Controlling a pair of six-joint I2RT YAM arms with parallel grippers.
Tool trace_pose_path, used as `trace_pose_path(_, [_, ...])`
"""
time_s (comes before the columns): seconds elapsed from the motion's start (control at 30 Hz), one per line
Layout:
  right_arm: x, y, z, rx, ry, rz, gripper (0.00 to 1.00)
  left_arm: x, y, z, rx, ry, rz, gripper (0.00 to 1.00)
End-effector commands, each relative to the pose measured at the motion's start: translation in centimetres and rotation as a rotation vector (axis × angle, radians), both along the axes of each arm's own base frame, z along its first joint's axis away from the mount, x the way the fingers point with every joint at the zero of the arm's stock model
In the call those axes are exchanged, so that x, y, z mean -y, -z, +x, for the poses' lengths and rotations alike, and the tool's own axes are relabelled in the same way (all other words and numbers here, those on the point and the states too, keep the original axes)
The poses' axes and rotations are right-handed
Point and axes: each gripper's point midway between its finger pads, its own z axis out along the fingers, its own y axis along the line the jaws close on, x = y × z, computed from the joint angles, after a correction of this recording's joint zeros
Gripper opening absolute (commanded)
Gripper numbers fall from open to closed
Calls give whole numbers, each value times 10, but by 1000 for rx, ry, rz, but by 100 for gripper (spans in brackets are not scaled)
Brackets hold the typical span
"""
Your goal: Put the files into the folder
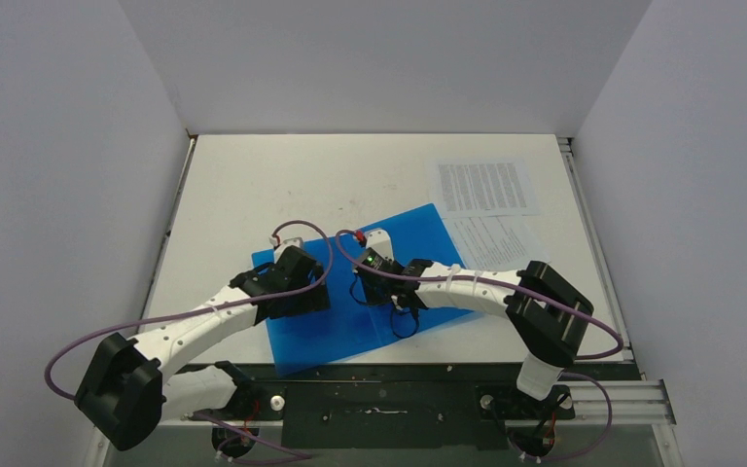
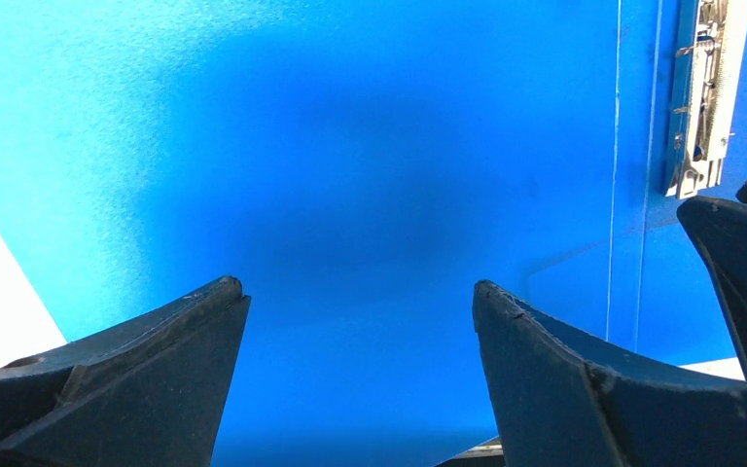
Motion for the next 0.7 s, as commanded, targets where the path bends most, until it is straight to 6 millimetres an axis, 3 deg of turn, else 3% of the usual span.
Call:
trace_pose_path(0.0, [-14,-23,7,47,-3,57,31,-7,-10,-3,29,-21,7,86])
trace_pose_path(0.23, [-16,-26,9,54,5,68,24,-6,12,-21,-29,-10,35,88])
trace_pose_path(0.67, [-18,-11,10,36,-3,32,13,-9,37,-34,-73,-2,161,92])
